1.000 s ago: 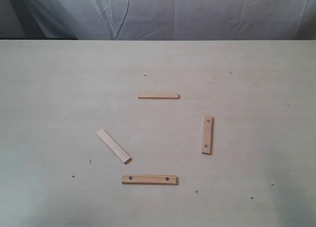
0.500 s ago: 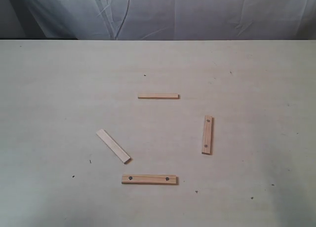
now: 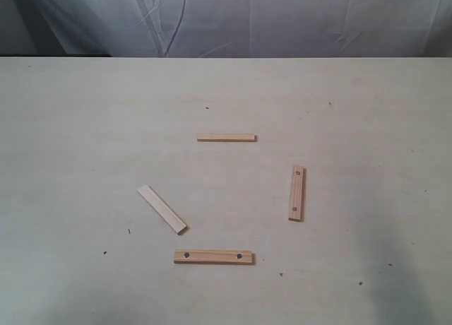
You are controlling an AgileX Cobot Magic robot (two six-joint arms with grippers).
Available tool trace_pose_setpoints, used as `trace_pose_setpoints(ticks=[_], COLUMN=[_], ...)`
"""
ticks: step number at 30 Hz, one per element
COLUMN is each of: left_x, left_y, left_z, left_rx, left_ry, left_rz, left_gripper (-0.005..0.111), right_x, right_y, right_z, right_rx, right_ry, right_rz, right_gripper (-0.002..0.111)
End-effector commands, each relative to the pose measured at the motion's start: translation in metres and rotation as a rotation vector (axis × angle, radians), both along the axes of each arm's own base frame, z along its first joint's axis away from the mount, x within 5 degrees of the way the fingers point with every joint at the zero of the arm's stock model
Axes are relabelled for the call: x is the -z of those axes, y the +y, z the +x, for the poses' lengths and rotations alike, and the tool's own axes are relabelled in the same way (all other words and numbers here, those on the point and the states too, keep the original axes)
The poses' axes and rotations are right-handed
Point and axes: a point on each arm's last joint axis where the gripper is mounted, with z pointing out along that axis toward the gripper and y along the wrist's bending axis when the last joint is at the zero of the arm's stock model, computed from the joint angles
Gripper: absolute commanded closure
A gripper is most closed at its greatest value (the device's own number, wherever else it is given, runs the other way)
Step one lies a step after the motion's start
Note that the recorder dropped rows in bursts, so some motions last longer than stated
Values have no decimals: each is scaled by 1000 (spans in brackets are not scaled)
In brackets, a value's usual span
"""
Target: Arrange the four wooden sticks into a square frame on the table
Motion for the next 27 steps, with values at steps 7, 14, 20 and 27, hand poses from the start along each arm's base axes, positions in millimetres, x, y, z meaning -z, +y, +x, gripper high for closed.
trace_pose_setpoints(ticks=[7,14,20,27], left_x=[0,0,0,0], left_y=[0,0,0,0], left_z=[0,0,0,0], left_rx=[4,4,4,4], left_ry=[-15,-15,-15,-15], left_rz=[0,0,0,0], left_gripper=[107,107,107,107], right_x=[19,46,84,127], right_y=[6,20,77,137], right_z=[55,114,150,186], right_rx=[1,-89,-242,-205], right_ry=[261,642,791,924], right_rz=[169,198,138,63], right_gripper=[109,109,109,106])
